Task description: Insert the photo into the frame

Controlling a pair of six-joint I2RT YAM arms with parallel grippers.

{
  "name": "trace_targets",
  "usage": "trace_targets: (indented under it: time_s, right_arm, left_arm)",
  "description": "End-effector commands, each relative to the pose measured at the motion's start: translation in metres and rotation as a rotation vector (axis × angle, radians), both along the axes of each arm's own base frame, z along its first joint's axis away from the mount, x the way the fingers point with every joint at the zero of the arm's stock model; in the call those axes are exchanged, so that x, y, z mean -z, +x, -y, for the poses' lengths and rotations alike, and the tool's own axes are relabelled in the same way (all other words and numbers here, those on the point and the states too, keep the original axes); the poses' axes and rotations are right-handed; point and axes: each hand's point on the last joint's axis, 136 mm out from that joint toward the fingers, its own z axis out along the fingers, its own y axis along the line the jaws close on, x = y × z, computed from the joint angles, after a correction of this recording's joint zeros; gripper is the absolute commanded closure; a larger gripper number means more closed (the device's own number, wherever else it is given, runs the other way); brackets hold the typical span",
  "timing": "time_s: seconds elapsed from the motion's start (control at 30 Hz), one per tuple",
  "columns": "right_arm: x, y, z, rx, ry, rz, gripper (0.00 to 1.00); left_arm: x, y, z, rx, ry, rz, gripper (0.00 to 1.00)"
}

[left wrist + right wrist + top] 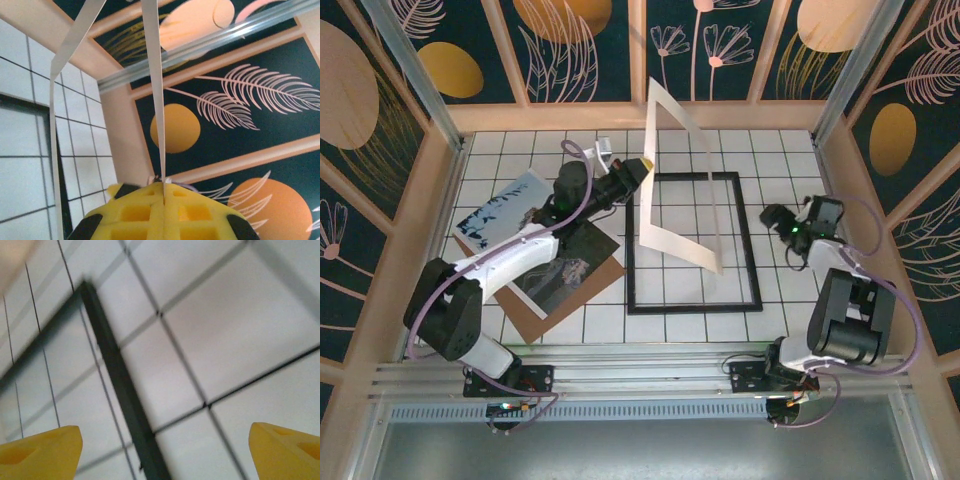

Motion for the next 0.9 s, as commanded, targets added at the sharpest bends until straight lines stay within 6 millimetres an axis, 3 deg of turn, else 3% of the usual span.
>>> trace_targets:
  time_s: [0.0,0.07,0.13,0.37,0.4,0.43,0.53,0.7,0.87]
  right_arm:
    - [-0.063,0.012,0.039,0.136,-0.111,0.132,0.13]
    - [-0.083,0.015,0.045,0.152,-0.138,0.171,0.13]
    - [-0.092,0.018,0.041,0.134,-0.138,0.183,0.13]
    - [-0.087,0.023,0.016,0.048,-0.191,0.132,0.13]
    - [-0.085,0.024,0.012,0.035,-0.197,0.123,0.13]
    - [-0.084,0.026,0.007,0.021,-0.205,0.115,0.13]
    - [-0.076,0.031,-0.006,-0.015,-0.225,0.085,0.13]
    - [-0.063,0.038,-0.028,-0.071,-0.243,0.046,0.13]
    - [-0.051,0.040,-0.037,-0.095,-0.251,0.015,0.13]
  left_arm:
    - [-0.028,-0.006,0.017,0.043,-0.098,0.044,1.00]
    - [-0.022,-0.008,0.023,0.055,-0.115,0.020,1.00]
    - [-0.007,-0.006,0.024,0.051,-0.133,-0.029,1.00]
    - [0.088,-0.001,0.030,0.047,-0.070,-0.251,1.00]
    - [0.093,0.000,0.031,0.045,-0.068,-0.260,1.00]
    - [0.115,-0.003,0.026,0.030,-0.035,-0.295,1.00]
    - [0.144,-0.005,0.018,-0.011,0.038,-0.329,1.00]
    - [0.174,-0.008,0.001,-0.074,0.139,-0.337,1.00]
    - [0.184,-0.010,-0.014,-0.129,0.191,-0.321,1.00]
